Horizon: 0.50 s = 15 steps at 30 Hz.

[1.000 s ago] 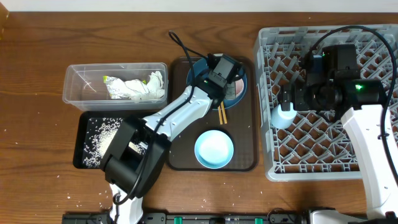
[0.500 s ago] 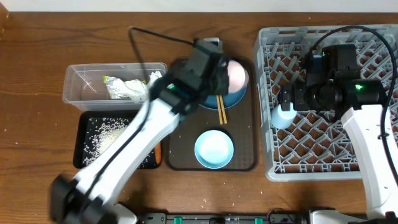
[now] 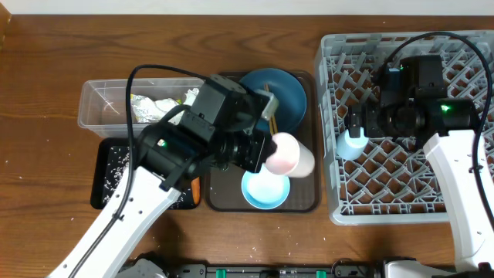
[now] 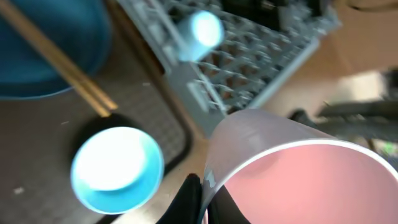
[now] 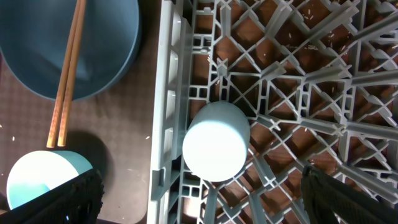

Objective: Sort waste into correct bins and load items into the dishwasher rack
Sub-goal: 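Lift the pink cup and swing it toward the right gripper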

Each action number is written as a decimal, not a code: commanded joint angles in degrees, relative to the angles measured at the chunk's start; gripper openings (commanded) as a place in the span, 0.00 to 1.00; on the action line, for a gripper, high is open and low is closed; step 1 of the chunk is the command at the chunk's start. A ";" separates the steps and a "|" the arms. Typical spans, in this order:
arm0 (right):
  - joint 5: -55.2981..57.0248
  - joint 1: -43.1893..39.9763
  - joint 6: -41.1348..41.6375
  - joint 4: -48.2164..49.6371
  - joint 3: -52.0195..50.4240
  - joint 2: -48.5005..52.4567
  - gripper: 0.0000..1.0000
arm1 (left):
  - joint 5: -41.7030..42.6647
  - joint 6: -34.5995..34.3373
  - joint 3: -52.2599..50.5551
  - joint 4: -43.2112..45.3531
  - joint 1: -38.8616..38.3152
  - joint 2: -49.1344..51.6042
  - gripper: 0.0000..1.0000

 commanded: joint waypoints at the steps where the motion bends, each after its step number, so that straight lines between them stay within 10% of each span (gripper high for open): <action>1: 0.28 -0.24 0.17 -0.07 0.61 -0.28 0.99 | 7.69 4.76 0.17 -0.63 0.04 -0.52 0.06; 15: -16.57 -1.95 4.20 -8.76 0.66 -1.51 0.97 | 15.52 6.25 0.17 -1.79 0.04 -1.38 0.06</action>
